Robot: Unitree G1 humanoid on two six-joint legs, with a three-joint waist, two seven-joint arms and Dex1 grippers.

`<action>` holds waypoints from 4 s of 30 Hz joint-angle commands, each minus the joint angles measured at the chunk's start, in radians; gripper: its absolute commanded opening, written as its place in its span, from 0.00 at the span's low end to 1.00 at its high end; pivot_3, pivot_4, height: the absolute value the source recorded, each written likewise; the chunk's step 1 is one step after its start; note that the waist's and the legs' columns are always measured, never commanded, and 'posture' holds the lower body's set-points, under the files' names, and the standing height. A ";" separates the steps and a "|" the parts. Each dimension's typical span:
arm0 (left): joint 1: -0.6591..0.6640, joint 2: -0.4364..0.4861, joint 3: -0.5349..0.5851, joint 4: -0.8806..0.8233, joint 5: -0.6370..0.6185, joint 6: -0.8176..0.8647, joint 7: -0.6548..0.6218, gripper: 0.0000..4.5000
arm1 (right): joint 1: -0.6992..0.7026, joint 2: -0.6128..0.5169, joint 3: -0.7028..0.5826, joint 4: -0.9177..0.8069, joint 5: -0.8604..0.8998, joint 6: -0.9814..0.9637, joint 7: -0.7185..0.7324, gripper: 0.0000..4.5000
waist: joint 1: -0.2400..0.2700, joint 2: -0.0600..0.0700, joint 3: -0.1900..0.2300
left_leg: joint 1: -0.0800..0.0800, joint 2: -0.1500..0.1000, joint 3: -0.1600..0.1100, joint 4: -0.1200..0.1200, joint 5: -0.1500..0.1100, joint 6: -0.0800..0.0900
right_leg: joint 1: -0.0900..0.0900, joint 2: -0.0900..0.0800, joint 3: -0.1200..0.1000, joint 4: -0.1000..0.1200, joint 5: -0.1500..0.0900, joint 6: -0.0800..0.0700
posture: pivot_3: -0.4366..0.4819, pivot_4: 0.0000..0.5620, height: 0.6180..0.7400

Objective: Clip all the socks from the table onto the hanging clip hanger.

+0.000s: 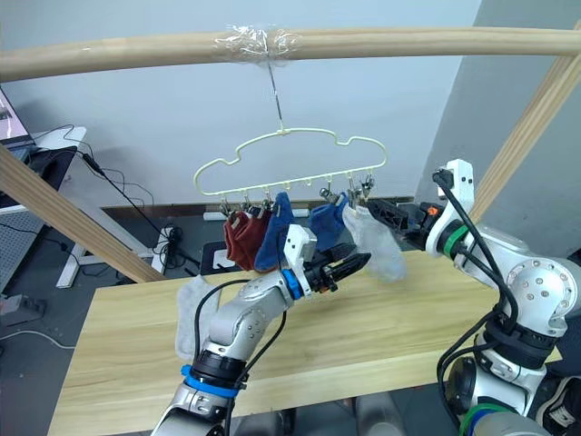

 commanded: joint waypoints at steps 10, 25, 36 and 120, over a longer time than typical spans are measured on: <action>0.272 0.338 0.098 -0.443 -0.042 0.143 -0.002 1.00 | 0.262 -0.080 0.358 -0.090 -0.334 -0.508 0.041 1.00 | 0.008 0.000 0.000 | 0.000 0.000 0.000 0.000 0.000 0.000 | 0.000 0.000 0.001 -0.001 0.000 0.000 | 0.38 0.31 1.00; 0.411 0.458 0.138 -0.633 -0.002 0.101 0.050 1.00 | 0.281 0.085 0.545 -0.006 -0.712 -0.899 -0.133 0.57 | 0.025 0.000 0.000 | 0.000 0.001 0.000 -0.002 0.001 -0.002 | 0.000 0.000 0.001 -0.003 0.000 0.000 | 0.41 0.32 1.00; 0.371 0.413 0.205 -0.674 -0.143 -0.002 -0.005 1.00 | 0.128 0.217 0.541 0.184 -0.806 -1.039 -0.206 0.57 | 0.028 0.000 0.000 | 0.001 0.001 0.000 -0.001 0.002 -0.002 | 0.000 0.000 0.001 -0.002 0.001 -0.001 | 0.44 0.34 1.00; 0.084 0.538 0.098 0.569 0.401 -0.242 0.010 0.86 | -0.031 0.079 0.422 0.277 -0.735 -0.850 -0.022 0.00 | 0.044 0.000 0.000 | 0.001 0.000 0.000 -0.002 0.002 -0.002 | -0.003 -0.001 0.000 0.000 0.001 -0.002 | 0.38 0.35 1.00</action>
